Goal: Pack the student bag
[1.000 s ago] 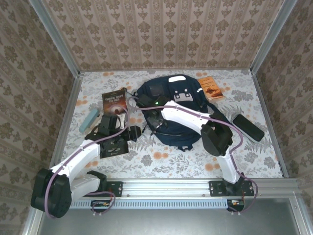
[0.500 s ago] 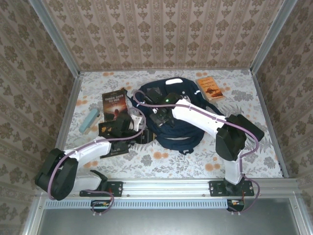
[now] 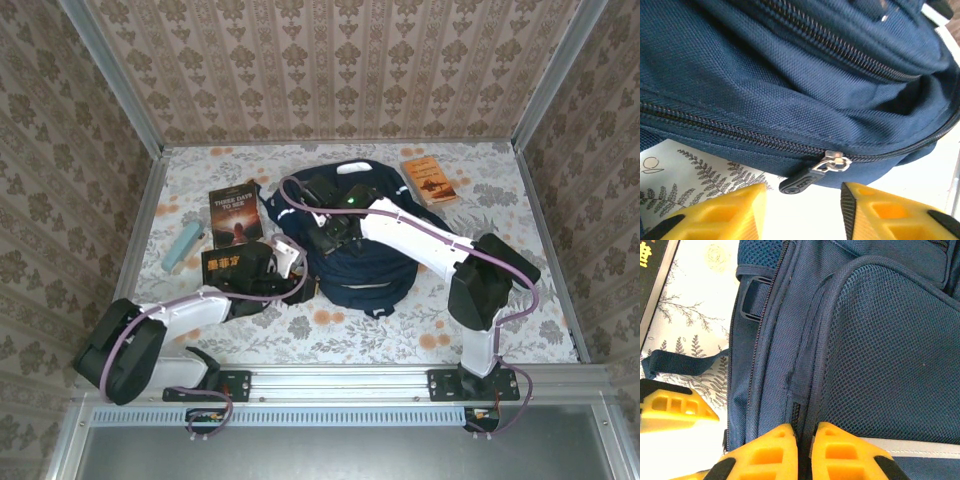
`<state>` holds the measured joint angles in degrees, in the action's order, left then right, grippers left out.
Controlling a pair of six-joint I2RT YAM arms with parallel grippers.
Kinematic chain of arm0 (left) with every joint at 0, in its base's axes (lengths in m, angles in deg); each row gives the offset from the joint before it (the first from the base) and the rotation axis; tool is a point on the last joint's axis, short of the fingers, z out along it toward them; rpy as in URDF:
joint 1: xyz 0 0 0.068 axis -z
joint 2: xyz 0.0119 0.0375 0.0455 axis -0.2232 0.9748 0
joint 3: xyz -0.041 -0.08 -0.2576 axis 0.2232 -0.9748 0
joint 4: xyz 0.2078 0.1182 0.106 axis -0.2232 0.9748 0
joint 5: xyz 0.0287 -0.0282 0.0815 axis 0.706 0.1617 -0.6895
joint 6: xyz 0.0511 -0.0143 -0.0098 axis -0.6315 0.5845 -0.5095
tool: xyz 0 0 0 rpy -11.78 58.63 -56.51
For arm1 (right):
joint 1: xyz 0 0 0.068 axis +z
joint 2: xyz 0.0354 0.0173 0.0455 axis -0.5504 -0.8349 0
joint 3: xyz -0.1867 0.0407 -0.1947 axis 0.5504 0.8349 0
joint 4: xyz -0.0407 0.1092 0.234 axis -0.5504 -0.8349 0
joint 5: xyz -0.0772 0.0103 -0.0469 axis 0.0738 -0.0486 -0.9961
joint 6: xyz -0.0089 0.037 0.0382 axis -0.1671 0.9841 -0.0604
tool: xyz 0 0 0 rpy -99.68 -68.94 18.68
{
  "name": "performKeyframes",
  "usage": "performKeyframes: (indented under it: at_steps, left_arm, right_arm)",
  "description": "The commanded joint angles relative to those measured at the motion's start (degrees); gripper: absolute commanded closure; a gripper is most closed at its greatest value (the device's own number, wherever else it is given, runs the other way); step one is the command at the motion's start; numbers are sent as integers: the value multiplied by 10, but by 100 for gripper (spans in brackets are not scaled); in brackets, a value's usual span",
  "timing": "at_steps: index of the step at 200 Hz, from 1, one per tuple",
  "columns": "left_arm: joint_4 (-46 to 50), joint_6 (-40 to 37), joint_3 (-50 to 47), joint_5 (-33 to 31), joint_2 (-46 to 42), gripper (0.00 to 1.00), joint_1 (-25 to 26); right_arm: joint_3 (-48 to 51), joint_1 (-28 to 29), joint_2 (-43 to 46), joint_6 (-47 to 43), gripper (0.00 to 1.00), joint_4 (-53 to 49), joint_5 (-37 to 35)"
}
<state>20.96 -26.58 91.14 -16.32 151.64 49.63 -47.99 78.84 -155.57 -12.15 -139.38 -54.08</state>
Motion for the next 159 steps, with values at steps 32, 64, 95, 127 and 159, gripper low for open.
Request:
performKeyframes:
  at_steps: [32,64,95,127,159]
  left_arm:
    - [-10,-83,26,21,34,59,8]
    - [-116,-112,-11,-2,29,60,17]
    - [-109,-126,-3,-7,38,69,16]
    - [-106,-123,-11,-33,24,86,14]
    - [-70,-114,-13,-85,-9,96,10]
  right_arm:
    - [-5,-5,40,8,100,30,22]
    - [-5,-8,43,10,100,31,27]
    - [0,-11,48,10,100,32,28]
    - [7,-15,53,10,100,35,29]
    - [23,-16,60,10,100,36,28]
